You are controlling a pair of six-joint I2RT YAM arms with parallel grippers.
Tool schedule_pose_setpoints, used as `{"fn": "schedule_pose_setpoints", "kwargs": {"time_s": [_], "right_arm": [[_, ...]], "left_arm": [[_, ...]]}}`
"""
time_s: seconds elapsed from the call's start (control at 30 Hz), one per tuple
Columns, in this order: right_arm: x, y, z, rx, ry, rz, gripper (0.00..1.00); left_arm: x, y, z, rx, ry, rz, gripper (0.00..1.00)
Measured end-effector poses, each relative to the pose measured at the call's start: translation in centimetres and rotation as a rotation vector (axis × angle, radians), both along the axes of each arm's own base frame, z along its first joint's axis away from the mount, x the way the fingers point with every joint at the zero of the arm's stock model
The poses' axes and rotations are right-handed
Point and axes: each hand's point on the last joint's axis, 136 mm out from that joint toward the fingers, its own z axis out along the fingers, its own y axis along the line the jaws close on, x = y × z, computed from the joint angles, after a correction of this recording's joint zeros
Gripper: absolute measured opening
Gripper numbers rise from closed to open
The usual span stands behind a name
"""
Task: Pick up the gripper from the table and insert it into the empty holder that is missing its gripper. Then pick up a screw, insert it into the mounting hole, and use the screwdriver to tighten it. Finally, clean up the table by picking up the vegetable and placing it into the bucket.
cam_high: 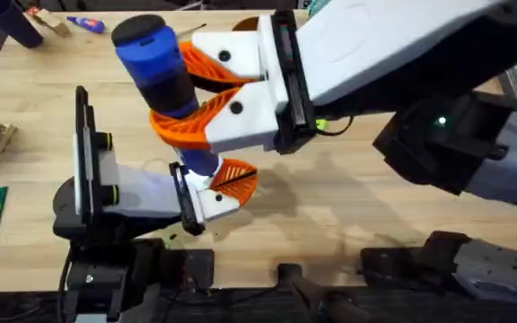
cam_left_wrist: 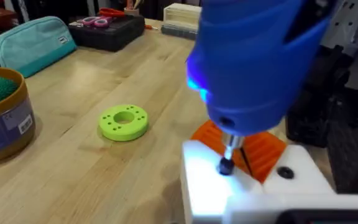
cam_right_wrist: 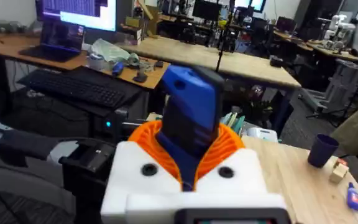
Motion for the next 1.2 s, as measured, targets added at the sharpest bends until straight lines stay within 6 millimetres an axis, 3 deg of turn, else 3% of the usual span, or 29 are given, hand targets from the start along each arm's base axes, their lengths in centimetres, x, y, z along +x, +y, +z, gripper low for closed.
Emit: {"fn": "schedule_pose_setpoints", "kwargs": {"time_s": [1.2], "right_arm": [[0.21,0.37,-0.71,-0.018,0.015,0.007,0.062]], "left_arm": [[0.0,0.0,0.0,0.0,0.0,0.0,0.007]]}}
